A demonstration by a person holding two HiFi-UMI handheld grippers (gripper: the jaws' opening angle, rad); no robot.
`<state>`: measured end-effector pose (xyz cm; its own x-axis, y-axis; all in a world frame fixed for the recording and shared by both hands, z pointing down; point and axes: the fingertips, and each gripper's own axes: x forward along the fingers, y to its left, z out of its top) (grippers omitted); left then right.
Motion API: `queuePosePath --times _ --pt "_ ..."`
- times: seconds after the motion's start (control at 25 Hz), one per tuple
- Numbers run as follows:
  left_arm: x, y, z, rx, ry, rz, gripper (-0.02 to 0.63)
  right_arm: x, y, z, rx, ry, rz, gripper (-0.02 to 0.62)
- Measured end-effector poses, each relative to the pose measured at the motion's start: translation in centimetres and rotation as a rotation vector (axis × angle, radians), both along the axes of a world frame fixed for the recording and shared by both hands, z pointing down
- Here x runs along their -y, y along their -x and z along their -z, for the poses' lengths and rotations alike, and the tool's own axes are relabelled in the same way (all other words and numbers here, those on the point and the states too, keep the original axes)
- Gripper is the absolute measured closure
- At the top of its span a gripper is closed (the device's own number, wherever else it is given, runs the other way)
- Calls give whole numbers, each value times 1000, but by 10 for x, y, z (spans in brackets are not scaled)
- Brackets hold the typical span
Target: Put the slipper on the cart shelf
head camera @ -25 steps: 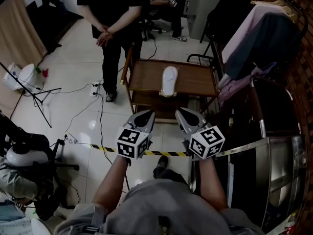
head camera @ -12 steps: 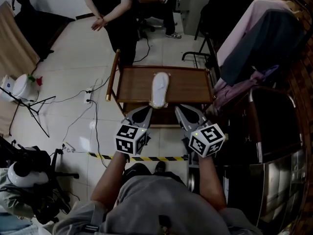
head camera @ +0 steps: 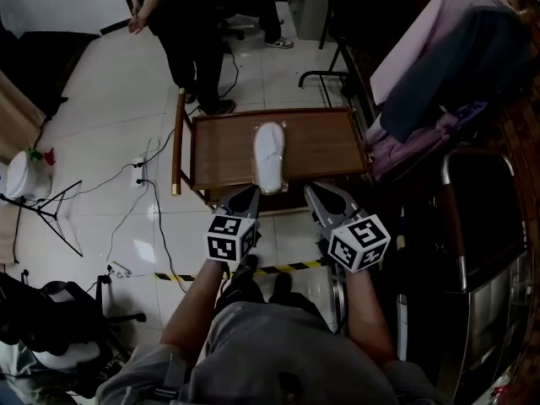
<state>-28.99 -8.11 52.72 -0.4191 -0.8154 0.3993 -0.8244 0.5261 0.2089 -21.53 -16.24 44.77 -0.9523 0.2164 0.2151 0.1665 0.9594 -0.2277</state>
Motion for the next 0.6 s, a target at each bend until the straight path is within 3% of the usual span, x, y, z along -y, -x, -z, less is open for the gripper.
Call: queuePosePath --times 0.16,0.4,0.6 --pt "6 24 -41 -26 38 -11 598 3 16 -14 -38 1 -63 595" --pt "16 46 -107 -155 100 0 588 5 29 -30 -77 30 -145 595" --pt "26 40 -142 -311 71 0 399 14 31 -37 -106 39 -203 595"
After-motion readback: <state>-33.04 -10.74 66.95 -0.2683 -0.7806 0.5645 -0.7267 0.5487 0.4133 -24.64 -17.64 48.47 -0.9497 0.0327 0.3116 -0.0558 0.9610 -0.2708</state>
